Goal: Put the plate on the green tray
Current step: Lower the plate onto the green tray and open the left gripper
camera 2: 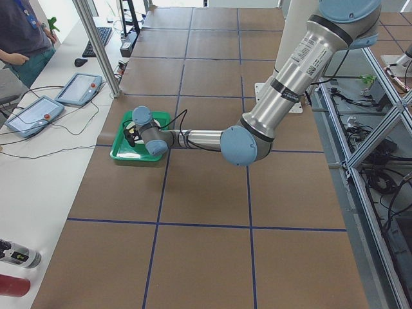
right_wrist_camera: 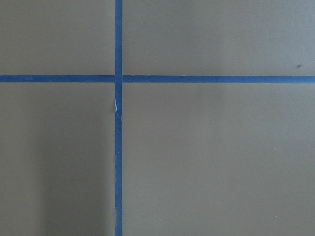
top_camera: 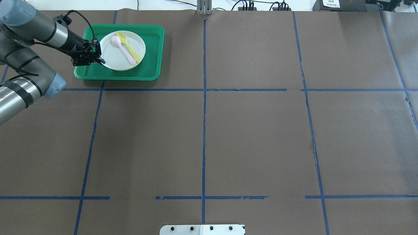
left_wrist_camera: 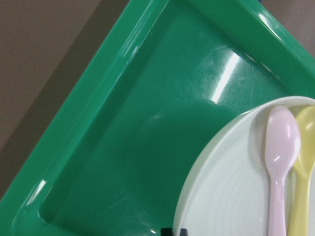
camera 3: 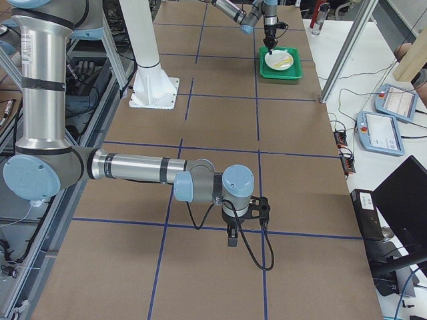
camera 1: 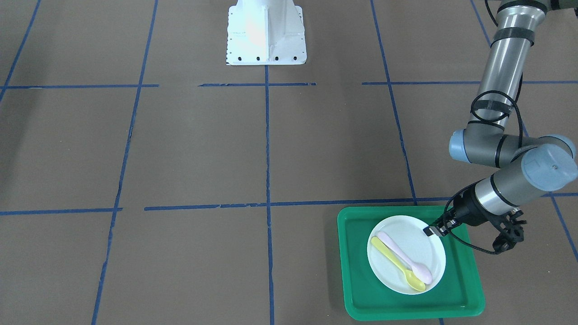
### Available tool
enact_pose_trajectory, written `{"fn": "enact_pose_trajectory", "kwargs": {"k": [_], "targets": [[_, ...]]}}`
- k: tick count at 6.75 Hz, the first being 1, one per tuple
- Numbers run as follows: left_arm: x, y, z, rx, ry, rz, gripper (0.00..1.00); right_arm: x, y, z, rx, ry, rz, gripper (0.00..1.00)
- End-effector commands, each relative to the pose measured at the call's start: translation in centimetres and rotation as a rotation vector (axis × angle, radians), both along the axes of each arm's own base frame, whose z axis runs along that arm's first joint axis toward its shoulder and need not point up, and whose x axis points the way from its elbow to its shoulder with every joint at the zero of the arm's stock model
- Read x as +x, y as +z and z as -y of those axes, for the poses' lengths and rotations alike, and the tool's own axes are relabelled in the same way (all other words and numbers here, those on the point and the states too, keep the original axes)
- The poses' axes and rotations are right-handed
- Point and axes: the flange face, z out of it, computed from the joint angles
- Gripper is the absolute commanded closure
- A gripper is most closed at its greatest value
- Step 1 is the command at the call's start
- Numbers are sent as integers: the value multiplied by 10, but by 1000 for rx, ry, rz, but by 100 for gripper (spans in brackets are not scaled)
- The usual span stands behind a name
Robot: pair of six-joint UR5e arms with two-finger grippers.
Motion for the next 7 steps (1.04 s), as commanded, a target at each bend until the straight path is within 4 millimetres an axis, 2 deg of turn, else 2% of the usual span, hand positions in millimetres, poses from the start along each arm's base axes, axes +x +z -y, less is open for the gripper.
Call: {"fn": "enact_pose_trajectory", "kwargs": {"k": [1, 2, 3, 4, 5, 7], "targets": [[-2, 2, 0, -7, -4, -2, 28, 0, 0, 0, -1, 0, 0, 0], [-6, 2, 0, 3, -3, -13, 0, 0, 0, 0, 1, 0, 0, 0], [-13, 1, 2, 4, -4, -21, 0, 0, 0, 0, -1, 0, 0, 0], [-28, -1, 5, -1, 1, -39, 0, 0, 0, 0, -1, 0, 0, 0], [-42, -12, 6, 31, -6, -51, 0, 0, 0, 0, -1, 0, 0, 0], [-81, -27, -36, 122, 7, -67, 0, 0, 0, 0, -1, 0, 0, 0]]}}
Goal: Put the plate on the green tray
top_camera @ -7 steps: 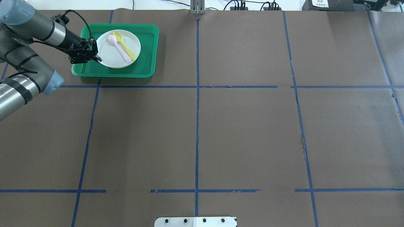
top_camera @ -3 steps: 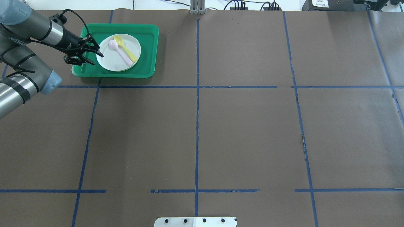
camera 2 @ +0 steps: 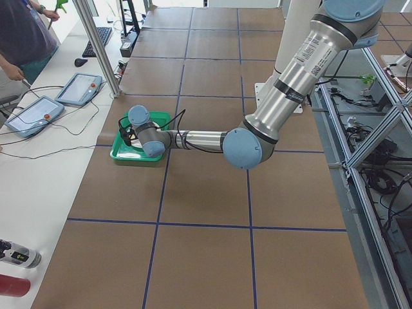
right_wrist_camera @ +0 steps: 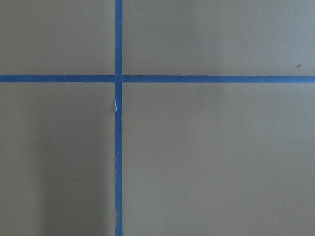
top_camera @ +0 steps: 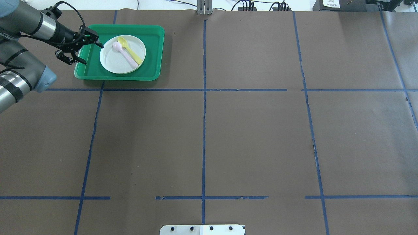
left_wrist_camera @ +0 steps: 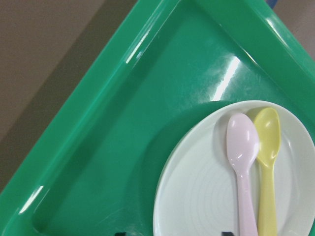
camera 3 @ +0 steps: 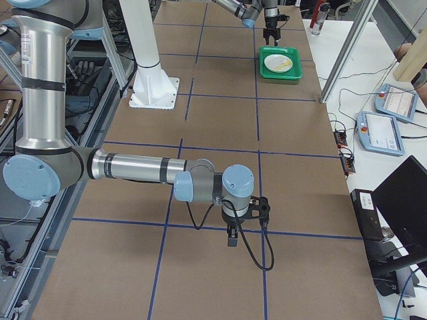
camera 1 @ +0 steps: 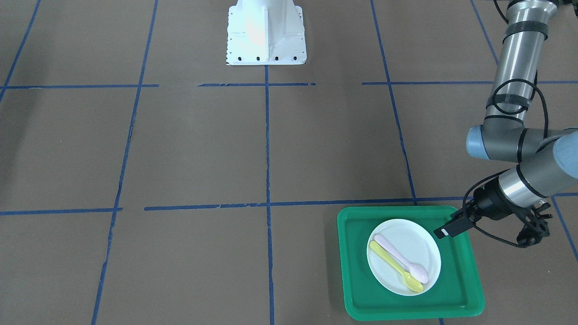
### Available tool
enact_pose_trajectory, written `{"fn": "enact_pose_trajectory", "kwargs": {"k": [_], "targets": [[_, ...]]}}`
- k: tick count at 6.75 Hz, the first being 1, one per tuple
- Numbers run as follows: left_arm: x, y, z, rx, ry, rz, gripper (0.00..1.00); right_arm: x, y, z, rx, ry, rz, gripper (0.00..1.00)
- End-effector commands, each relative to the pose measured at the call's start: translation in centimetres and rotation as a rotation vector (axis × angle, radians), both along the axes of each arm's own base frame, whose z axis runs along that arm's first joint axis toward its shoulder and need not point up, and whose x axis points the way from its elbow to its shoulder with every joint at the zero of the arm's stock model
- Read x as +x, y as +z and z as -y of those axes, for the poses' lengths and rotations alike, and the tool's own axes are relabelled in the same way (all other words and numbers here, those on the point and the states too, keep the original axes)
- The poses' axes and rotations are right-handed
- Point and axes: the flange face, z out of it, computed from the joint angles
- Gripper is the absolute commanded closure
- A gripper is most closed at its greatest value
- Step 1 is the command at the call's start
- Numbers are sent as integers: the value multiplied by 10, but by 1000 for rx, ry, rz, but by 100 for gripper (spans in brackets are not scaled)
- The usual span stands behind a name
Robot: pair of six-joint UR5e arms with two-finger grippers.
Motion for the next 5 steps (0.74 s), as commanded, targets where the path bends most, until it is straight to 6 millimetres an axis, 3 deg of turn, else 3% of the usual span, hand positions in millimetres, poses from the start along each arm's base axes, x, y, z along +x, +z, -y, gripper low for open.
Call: {"fn": "enact_pose_trajectory", "kwargs": {"k": [1, 2, 4, 5], "targets": [[-51, -22, -36, 108, 18, 10, 0, 0, 0, 0, 1, 0, 0, 0], [-81, -38, -41, 195, 12, 42, 0, 0, -1, 1, 1, 0, 0, 0], [-132, 7, -75, 337, 45, 136, 0, 0, -1, 1, 2, 0, 0, 0], [-174, 23, -84, 452, 58, 203, 0, 0, -1, 1, 2, 1, 0, 0]]}}
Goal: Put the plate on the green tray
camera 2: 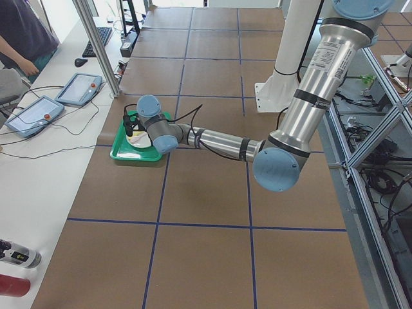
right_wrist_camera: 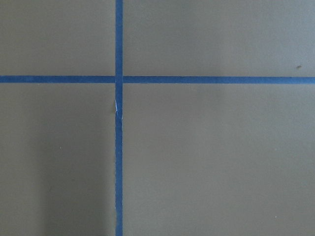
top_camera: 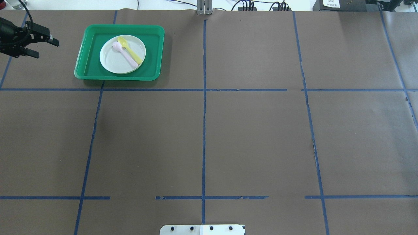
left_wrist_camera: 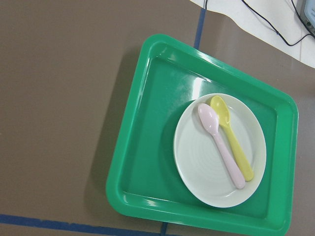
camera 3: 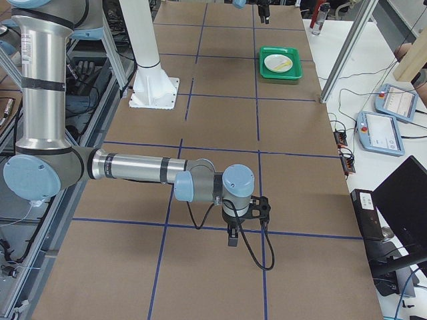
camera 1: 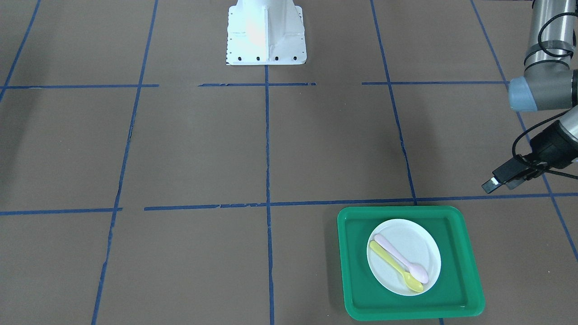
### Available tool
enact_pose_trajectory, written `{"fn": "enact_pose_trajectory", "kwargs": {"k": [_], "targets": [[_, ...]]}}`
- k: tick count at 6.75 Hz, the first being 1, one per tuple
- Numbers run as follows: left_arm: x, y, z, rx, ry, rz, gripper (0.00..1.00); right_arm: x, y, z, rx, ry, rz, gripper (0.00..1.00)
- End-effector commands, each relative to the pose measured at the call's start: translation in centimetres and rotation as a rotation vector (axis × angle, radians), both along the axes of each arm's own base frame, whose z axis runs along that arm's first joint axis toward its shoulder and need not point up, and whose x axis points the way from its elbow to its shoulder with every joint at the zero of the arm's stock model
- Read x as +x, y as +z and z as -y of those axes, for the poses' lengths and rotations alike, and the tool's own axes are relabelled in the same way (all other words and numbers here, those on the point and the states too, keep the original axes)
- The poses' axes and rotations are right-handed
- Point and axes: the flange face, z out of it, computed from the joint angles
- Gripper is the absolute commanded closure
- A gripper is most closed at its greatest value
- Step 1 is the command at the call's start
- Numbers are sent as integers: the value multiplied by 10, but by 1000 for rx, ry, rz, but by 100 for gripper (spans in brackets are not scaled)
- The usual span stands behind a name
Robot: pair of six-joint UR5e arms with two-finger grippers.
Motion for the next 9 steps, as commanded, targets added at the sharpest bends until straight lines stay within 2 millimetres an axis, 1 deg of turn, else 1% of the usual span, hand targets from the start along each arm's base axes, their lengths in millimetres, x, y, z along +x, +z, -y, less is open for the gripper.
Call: {"fn": "enact_pose_trajectory", "kwargs": {"k": [1, 2, 3, 4, 5, 6, 7, 8, 9], "targets": [[-74, 35, -26, 193, 43, 145, 0, 0, 0, 0, -1, 0, 0, 0], [-109, 40, -34, 267, 86, 244, 0, 0, 0, 0, 1, 0, 0, 0], [-135, 41, -33, 291, 137, 351, 0, 0, 0, 0, -1, 0, -2, 0], [-153, 50, -35, 279, 224, 441, 0, 0, 0, 0, 1, 0, 0, 0], [-176, 74, -39, 273, 311, 495, 0, 0, 0, 0, -1, 0, 0, 0], [-177, 108, -50, 256, 381, 502, 0, 0, 0, 0, -2, 1, 0, 0], [-181, 170, -103, 160, 415, 476, 0, 0, 1, 0, -1, 0, 0, 0], [-181, 187, -121, 123, 423, 466, 0, 0, 0, 0, 1, 0, 0, 0], [-180, 201, -124, 91, 431, 459, 0, 0, 1, 0, -1, 0, 0, 0]]}}
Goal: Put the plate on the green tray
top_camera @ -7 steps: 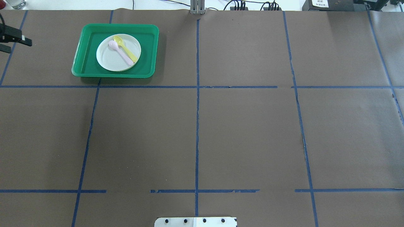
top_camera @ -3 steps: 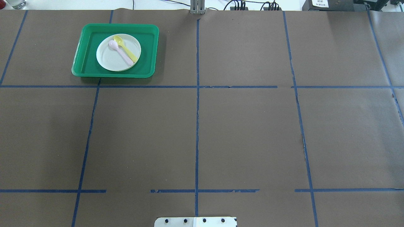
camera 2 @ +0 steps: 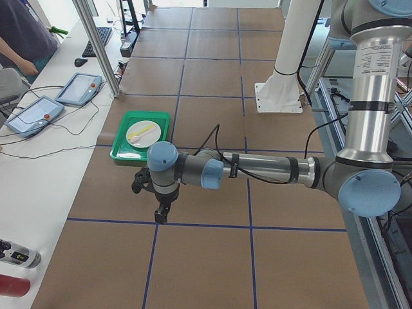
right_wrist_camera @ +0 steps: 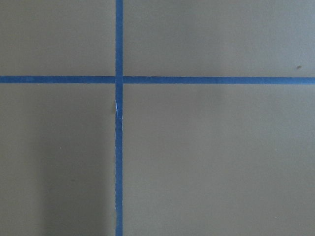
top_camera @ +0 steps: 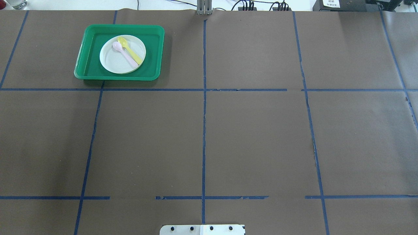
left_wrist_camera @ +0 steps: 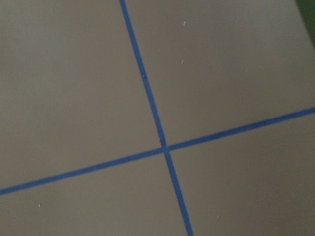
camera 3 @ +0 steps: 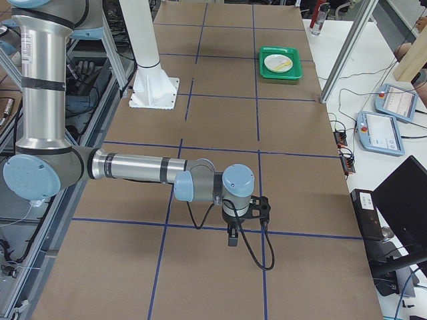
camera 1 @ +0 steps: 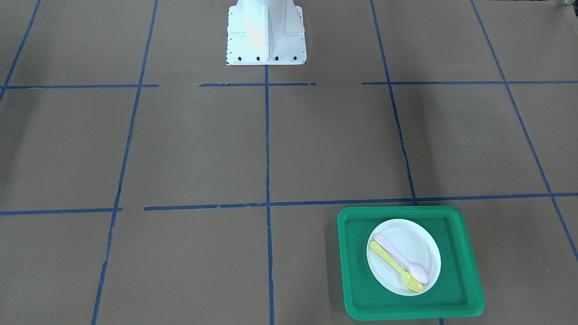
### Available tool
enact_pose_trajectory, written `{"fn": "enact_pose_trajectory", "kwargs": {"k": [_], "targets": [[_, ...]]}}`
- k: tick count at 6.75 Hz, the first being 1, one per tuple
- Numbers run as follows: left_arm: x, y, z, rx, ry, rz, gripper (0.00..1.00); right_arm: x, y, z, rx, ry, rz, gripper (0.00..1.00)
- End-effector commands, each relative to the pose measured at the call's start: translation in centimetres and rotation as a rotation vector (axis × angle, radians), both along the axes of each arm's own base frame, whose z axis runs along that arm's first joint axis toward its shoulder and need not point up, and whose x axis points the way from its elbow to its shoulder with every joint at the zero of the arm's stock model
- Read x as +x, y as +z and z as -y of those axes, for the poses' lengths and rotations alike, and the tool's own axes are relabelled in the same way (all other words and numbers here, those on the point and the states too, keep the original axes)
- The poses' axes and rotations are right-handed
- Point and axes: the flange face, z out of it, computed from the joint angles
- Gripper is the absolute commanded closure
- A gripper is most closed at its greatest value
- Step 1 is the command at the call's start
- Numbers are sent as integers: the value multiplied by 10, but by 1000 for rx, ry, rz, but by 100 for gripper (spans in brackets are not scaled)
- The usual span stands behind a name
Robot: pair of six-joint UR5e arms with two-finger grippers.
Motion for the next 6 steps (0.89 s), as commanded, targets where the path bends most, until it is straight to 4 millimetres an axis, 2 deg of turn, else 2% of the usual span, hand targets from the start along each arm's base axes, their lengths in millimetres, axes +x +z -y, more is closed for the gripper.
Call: {"fn": "enact_pose_trajectory", "kwargs": {"k": [1, 2, 3, 4, 6], "targets": [[1, 16, -13, -54, -6, -43, 0, 0, 0, 0, 1, 0, 0, 0], [0, 14, -14, -59, -14, -72, 0, 0, 0, 0, -1, 0, 0, 0], [-10, 14, -16, -88, -36, -75, 0, 0, 0, 0, 1, 0, -2, 0], [-24, -1, -17, -97, -67, -78, 0, 0, 0, 0, 1, 0, 0, 0], [-25, -7, -19, -89, -67, -77, 0, 0, 0, 0, 1, 0, 0, 0]]}}
